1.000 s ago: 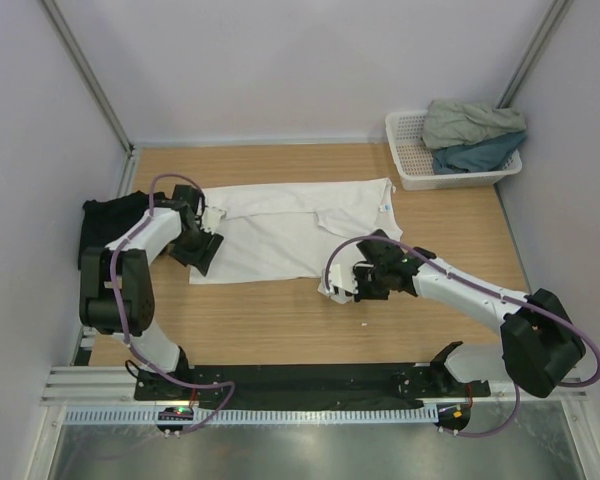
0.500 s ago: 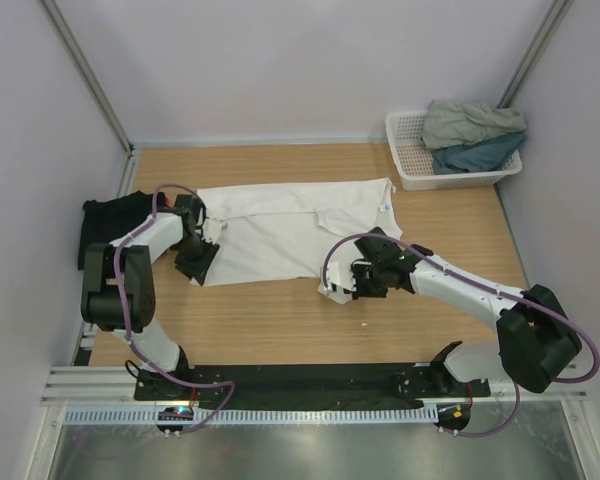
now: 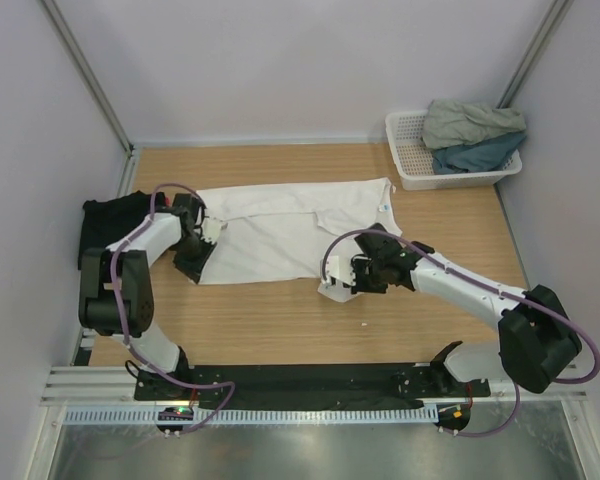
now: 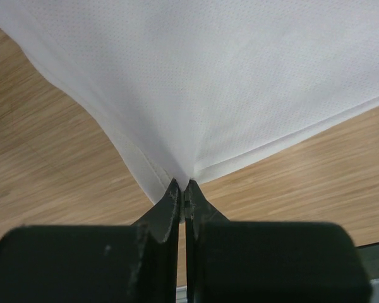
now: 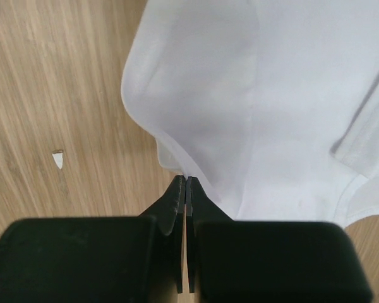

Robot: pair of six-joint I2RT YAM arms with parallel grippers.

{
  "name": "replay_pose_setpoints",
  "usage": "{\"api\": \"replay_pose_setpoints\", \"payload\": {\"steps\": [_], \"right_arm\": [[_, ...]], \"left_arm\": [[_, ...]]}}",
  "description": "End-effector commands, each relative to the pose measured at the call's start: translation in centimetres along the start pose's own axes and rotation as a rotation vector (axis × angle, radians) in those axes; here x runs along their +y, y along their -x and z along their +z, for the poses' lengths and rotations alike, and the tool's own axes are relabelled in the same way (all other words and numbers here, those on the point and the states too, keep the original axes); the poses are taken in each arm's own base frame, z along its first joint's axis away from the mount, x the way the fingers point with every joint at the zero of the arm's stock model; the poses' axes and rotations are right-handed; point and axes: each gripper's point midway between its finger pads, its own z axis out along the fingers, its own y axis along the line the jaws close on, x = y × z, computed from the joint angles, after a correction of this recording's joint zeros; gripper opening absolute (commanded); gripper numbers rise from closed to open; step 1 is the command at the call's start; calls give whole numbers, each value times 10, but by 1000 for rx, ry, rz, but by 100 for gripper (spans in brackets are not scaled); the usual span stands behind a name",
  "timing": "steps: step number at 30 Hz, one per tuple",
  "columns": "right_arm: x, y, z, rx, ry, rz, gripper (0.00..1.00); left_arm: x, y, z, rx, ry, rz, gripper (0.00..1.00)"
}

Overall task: Fold and stack the t-shirts
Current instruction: Fold the tshirt

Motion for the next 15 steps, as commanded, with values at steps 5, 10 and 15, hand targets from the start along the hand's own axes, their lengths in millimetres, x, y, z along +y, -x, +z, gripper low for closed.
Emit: {"api": "replay_pose_setpoints", "payload": {"steps": [5,10,15], "right_arm": [[-85,27,-52,-102,-247,120,2],[-150,36,-83,-151,-386,168,1],[-200,42,-96,-185,-468,202,1]], "left_arm": [[12,54,-55,-230,64,35,0],[13,76,-56,-232,20,14,0],[21,109,-67,-285,24,6,0]]}}
